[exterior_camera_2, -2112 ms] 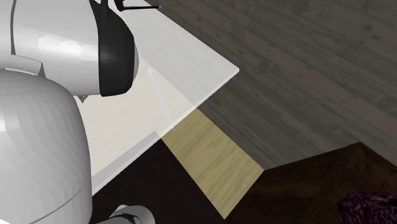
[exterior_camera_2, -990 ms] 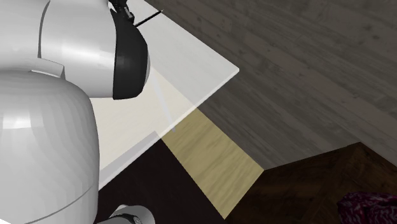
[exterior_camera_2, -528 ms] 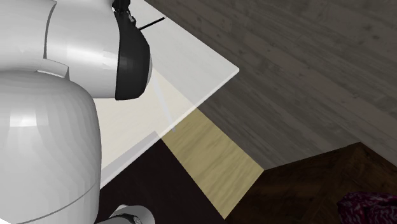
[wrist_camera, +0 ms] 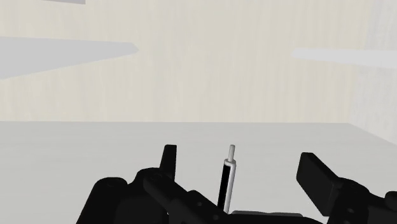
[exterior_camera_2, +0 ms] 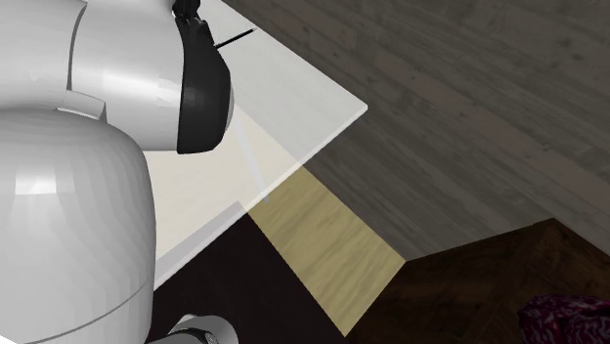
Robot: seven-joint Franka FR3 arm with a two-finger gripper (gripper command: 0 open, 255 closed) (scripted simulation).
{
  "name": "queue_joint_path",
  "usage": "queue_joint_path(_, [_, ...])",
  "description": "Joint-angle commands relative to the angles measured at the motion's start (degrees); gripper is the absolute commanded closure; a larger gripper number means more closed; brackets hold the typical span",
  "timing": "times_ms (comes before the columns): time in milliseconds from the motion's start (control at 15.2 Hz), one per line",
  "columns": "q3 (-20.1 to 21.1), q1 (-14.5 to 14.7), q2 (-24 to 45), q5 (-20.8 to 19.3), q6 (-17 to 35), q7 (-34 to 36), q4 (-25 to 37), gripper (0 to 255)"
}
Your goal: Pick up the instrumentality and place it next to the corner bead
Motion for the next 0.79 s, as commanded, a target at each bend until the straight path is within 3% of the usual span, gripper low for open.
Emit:
queue_joint_path(0, [0.0,0.0,0.0,0.0,0.0,0.0,0.0,0])
queue_joint_path(264, [0.8,0.5,-1.9,1.2,-5.9,-1.0,4.4,0])
queue_joint_path(726, [0.8,0.5,-1.9,1.2,-5.9,-1.0,4.4,0])
